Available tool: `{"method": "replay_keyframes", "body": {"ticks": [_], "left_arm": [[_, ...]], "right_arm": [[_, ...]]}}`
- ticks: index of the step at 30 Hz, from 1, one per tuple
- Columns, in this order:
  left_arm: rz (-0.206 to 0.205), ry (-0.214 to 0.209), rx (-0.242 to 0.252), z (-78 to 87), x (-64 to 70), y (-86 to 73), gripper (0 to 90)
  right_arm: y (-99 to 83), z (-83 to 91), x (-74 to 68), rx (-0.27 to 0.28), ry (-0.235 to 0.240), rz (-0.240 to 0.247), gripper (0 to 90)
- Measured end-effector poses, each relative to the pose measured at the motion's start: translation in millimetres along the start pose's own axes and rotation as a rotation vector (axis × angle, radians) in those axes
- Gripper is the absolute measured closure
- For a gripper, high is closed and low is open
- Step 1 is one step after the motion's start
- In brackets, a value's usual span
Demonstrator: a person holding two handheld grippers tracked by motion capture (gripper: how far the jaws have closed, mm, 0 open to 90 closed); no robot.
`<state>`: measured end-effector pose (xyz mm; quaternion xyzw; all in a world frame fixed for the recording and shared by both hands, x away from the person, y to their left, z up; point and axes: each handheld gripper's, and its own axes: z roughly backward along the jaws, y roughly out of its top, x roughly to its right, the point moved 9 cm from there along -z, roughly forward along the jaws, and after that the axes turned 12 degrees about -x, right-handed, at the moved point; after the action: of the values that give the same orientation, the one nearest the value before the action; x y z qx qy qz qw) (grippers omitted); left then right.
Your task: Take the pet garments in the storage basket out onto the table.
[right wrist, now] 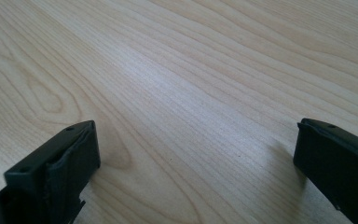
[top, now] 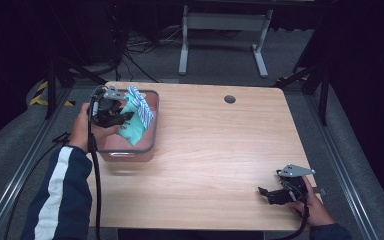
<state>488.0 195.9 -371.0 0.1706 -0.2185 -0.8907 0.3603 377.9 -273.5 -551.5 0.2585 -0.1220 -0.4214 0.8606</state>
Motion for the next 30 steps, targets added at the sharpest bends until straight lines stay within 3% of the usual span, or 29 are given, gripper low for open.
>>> {"method": "replay_keyframes", "body": {"ticks": [11,22,30], "left_arm": [[-0.048,-0.028,0.029,6.2,20.5,14.8,77.3],[-0.140,-0.072,0.047,6.0,53.6,37.5,77.3],[-0.196,-0.116,0.054,-3.4,81.3,55.2,77.4]], "right_arm": [[0.0,0.0,0.0,0.000,0.000,0.000,0.5],[0.0,0.0,0.0,0.000,0.000,0.000,0.5],[0.0,0.0,-0.1,0.000,0.000,0.000,0.5]]}}
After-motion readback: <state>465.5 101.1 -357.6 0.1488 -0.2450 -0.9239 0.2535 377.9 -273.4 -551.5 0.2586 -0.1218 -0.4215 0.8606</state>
